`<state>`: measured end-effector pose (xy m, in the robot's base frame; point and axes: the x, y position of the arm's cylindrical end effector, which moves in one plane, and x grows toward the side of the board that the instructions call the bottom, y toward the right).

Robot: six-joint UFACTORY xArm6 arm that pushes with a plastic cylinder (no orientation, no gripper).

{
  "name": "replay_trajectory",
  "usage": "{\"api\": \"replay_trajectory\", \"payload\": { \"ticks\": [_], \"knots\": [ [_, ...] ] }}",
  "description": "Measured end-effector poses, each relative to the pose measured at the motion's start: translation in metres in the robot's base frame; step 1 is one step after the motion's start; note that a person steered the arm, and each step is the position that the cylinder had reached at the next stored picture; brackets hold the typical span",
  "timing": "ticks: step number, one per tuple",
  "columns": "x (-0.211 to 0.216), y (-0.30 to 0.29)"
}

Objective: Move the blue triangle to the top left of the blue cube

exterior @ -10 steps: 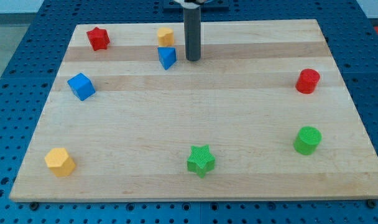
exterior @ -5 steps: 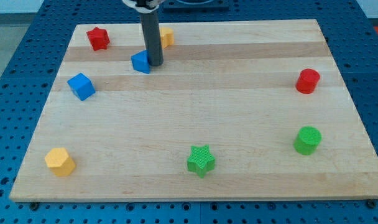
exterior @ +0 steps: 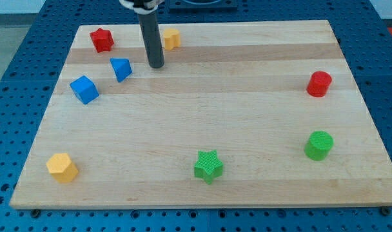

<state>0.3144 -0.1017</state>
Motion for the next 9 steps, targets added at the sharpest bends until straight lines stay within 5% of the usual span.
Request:
{"api": "replay_trajectory", "payload": {
  "ticks": [5, 7, 9],
  "knots": [
    [0.033, -0.079],
    [0.042, -0.049],
    [0.098, -0.024]
  ]
}}
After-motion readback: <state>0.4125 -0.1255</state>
